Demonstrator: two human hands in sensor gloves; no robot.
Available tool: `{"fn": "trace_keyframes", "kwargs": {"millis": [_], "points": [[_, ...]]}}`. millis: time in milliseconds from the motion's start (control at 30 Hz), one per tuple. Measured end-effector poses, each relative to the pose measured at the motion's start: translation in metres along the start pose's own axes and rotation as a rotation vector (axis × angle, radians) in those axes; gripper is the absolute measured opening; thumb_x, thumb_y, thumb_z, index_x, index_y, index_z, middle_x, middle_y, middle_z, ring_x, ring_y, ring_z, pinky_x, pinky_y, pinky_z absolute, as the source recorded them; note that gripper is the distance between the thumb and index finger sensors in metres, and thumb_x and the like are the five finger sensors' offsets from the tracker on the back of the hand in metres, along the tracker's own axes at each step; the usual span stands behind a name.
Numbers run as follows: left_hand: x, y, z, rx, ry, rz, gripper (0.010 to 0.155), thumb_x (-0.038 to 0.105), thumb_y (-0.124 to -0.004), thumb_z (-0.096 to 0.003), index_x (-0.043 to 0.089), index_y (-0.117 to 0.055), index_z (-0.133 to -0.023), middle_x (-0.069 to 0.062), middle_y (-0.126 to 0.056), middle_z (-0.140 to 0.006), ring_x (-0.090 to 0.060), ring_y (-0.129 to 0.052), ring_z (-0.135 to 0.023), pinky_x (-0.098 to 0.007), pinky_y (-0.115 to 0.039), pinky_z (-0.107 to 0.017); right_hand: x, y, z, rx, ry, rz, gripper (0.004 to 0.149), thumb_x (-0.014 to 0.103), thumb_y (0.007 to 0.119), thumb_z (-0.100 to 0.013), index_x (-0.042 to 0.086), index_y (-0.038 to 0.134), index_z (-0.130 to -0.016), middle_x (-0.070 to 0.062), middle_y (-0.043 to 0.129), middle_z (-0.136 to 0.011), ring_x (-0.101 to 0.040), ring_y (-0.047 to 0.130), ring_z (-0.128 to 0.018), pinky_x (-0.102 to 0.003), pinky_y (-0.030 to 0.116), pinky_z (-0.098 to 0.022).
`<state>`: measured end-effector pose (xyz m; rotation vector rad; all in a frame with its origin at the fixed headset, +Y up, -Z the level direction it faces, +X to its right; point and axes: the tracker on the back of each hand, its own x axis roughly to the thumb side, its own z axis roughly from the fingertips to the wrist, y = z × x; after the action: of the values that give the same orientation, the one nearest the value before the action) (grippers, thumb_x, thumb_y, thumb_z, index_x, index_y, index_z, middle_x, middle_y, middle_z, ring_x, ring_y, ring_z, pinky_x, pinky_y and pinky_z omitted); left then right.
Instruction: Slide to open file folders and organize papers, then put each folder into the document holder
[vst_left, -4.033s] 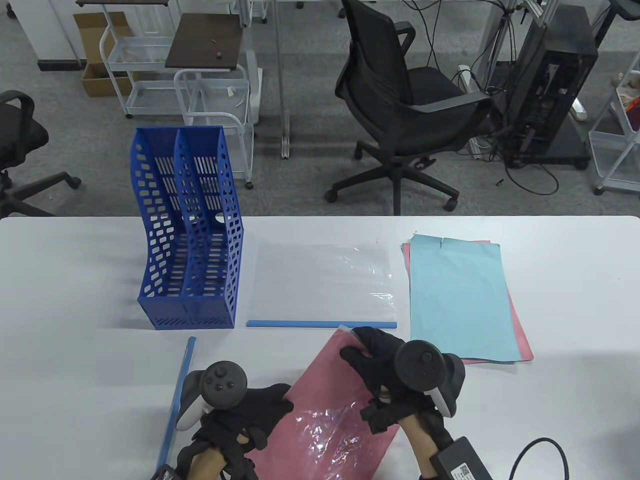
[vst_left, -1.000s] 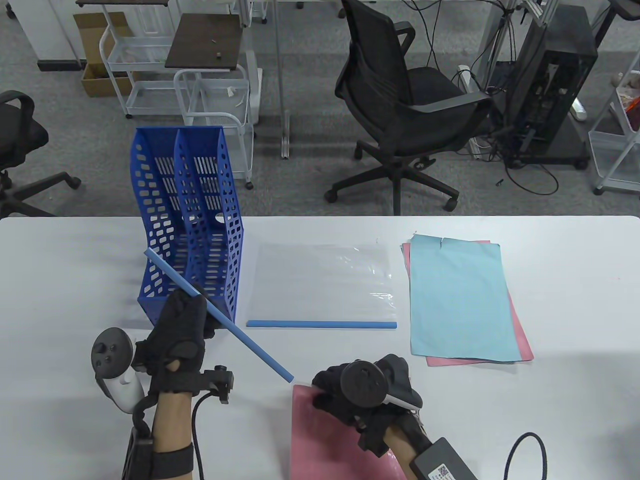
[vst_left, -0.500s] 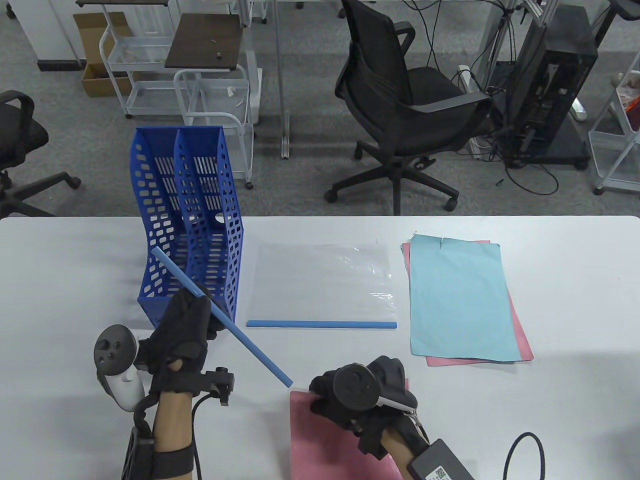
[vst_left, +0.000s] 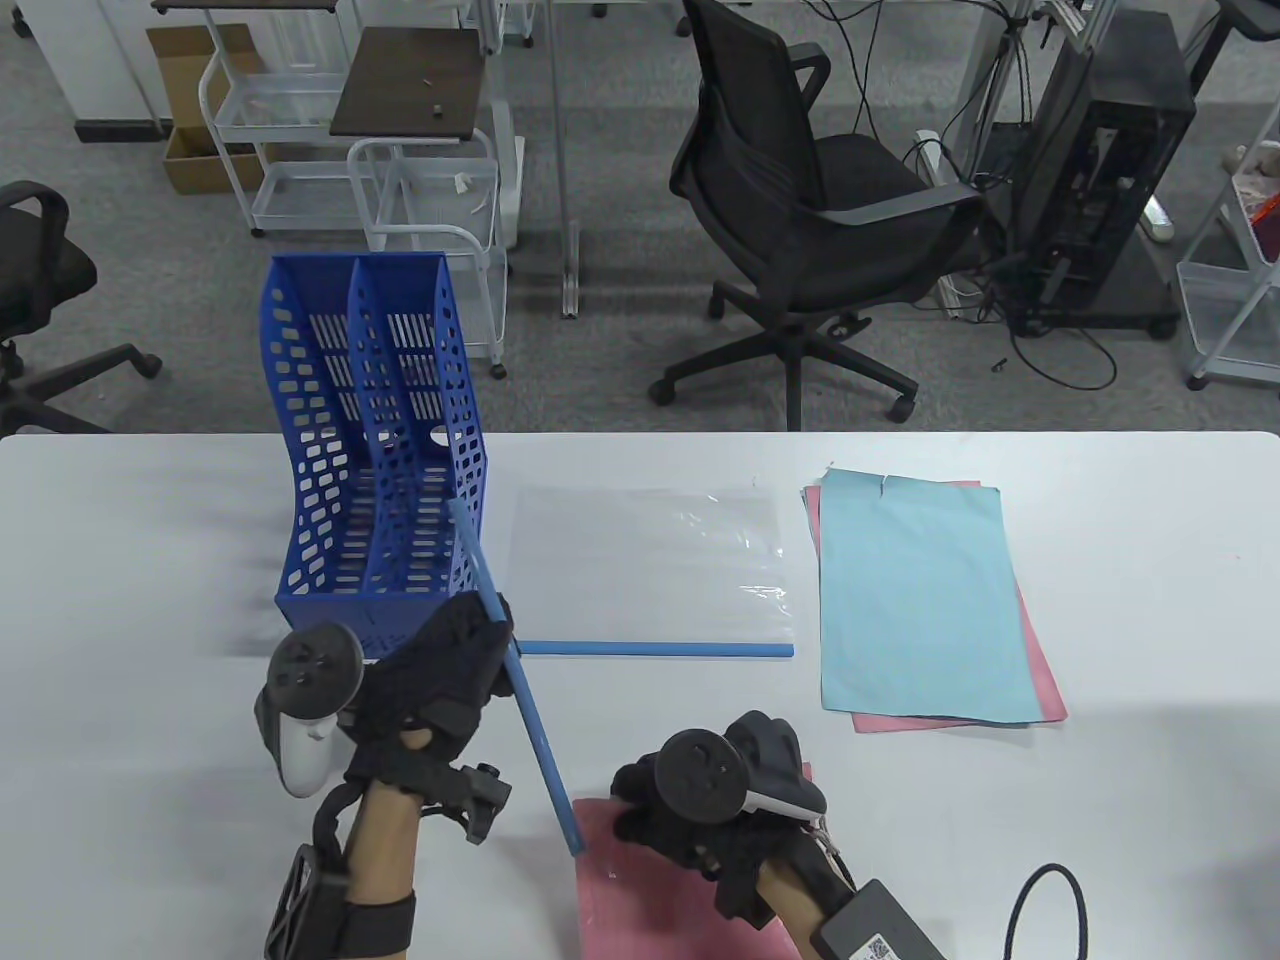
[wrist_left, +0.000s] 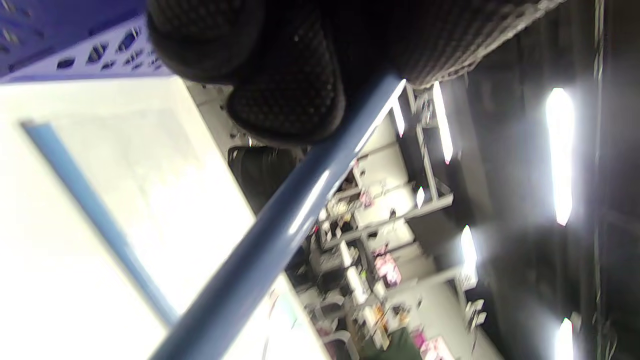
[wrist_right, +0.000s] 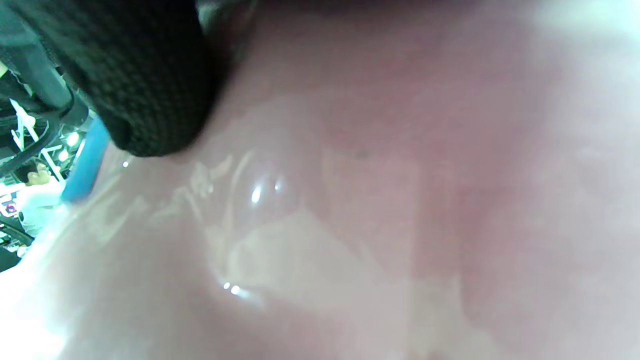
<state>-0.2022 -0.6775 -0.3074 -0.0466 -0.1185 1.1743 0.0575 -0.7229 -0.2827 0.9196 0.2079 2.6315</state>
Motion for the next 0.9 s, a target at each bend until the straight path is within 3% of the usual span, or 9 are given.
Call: {"fn": "trace_keyframes", "kwargs": {"millis": [100, 233, 300, 467, 633, 800, 900], "points": [[0.001, -0.027, -0.006, -0.094, 0.02, -0.088, 0.049, 0.043, -0.083, -0.0443, 0.021, -0.087, -0.088, -0.003, -0.099, -0.07, -0.017, -0.11, -0.04, -0.035, -0.094, -0.031, -0.006, -0.003, 0.001, -0.026, 0.054, -0.02, 0.041, 0.046, 0.088, -0.031, 0.026, 0.092, -0.067, 0.004, 0.103, -0.049, -0.016, 0.1, -0.032, -0.041, 0.087, -0.046], [-0.001, -0.068, -0.013, -0.297, 0.051, -0.189, 0.049, 0.042, -0.084, -0.0448, 0.019, -0.088, -0.088, -0.005, -0.099, -0.069, -0.018, -0.108, -0.038, -0.036, -0.093, -0.031, -0.022, -0.019, 0.007, -0.185, 0.201, -0.12, 0.04, 0.045, 0.087, -0.032, 0.024, 0.094, -0.065, 0.003, 0.104, -0.045, -0.014, 0.1, -0.027, -0.04, 0.089, -0.042], [-0.002, -0.081, -0.014, -0.342, 0.056, -0.195, 0.049, 0.041, -0.085, -0.0448, 0.018, -0.089, -0.088, -0.007, -0.1, -0.067, -0.02, -0.108, -0.036, -0.038, -0.092, -0.03, -0.039, -0.028, 0.013, -0.204, 0.289, -0.175, 0.04, 0.045, 0.087, -0.033, 0.024, 0.094, -0.065, 0.003, 0.104, -0.045, -0.014, 0.1, -0.027, -0.039, 0.089, -0.042], [0.001, -0.089, -0.013, -0.503, 0.061, -0.237, 0.048, 0.041, -0.086, -0.045, 0.018, -0.091, -0.087, -0.008, -0.1, -0.066, -0.022, -0.107, -0.037, -0.04, -0.091, -0.032, -0.073, -0.046, 0.027, -0.322, 0.403, -0.373, 0.039, 0.045, 0.087, -0.033, 0.024, 0.095, -0.064, 0.003, 0.105, -0.044, -0.014, 0.099, -0.026, -0.039, 0.089, -0.041], [0.001, -0.088, -0.013, -0.594, 0.057, -0.256, 0.048, 0.041, -0.086, -0.0453, 0.019, -0.091, -0.088, -0.008, -0.1, -0.068, -0.024, -0.106, -0.039, -0.042, -0.09, -0.034, -0.085, -0.057, 0.035, -0.38, 0.45, -0.407, 0.039, 0.046, 0.086, -0.034, 0.024, 0.095, -0.065, 0.003, 0.104, -0.045, -0.013, 0.099, -0.027, -0.039, 0.089, -0.042], [0.001, -0.087, -0.013, -0.615, 0.051, -0.296, 0.047, 0.041, -0.086, -0.0456, 0.02, -0.09, -0.088, -0.008, -0.1, -0.069, -0.024, -0.106, -0.041, -0.042, -0.09, -0.035, -0.088, -0.059, 0.038, -0.407, 0.463, -0.412, 0.039, 0.046, 0.086, -0.034, 0.024, 0.095, -0.065, 0.003, 0.104, -0.045, -0.013, 0.099, -0.027, -0.039, 0.089, -0.042], [-0.003, -0.087, -0.013, -0.558, 0.044, -0.326, 0.047, 0.042, -0.086, -0.0452, 0.022, -0.09, -0.088, -0.006, -0.1, -0.071, -0.025, -0.106, -0.046, -0.043, -0.089, -0.038, -0.088, -0.059, 0.038, -0.405, 0.431, -0.405, 0.039, 0.045, 0.085, -0.034, 0.025, 0.094, -0.067, 0.003, 0.103, -0.047, -0.014, 0.099, -0.029, -0.039, 0.088, -0.044]]}}
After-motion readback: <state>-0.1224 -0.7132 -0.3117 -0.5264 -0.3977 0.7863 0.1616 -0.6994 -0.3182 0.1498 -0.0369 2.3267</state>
